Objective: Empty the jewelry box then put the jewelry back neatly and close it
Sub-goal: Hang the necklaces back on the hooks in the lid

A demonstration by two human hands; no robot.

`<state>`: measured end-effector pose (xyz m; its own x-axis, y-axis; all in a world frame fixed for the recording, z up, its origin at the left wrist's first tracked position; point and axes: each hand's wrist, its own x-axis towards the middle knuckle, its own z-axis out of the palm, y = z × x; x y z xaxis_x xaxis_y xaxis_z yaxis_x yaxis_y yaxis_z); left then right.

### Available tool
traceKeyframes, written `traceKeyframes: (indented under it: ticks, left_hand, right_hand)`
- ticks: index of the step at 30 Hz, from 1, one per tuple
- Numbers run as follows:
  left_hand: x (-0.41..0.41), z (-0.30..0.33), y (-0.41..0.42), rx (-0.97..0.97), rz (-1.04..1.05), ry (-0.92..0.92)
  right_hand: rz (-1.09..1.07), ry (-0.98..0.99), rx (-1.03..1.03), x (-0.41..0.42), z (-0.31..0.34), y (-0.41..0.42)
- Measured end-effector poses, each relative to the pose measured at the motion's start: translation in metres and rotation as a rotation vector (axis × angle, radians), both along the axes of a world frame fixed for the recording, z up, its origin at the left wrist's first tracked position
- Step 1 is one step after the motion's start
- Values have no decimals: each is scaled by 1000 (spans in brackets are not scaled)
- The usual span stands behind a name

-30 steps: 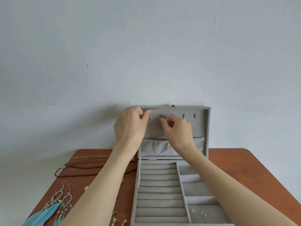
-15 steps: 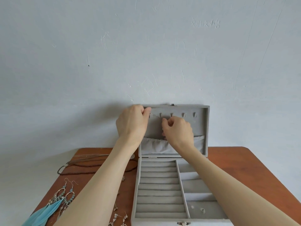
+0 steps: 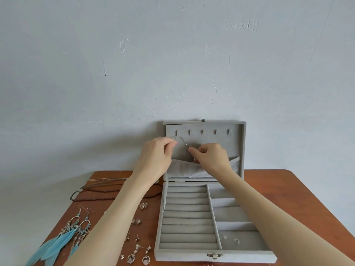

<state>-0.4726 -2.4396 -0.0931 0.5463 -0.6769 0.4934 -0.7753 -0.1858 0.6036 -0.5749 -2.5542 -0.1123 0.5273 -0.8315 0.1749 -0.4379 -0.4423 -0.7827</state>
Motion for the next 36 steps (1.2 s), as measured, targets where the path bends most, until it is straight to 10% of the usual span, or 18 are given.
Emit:
traceKeyframes:
  ticks: [12, 19, 36]
  left_hand:
    - [-13, -7, -27, -135, -34, 307]
    - [-12, -16, -23, -5, 55, 18]
    - [-9, -9, -20, 20, 90, 292]
  right_hand:
    - [-19, 3, 98, -5, 6, 5]
    - [-16, -38, 129, -9, 6, 7]
    - [148, -57, -219, -10, -13, 24]
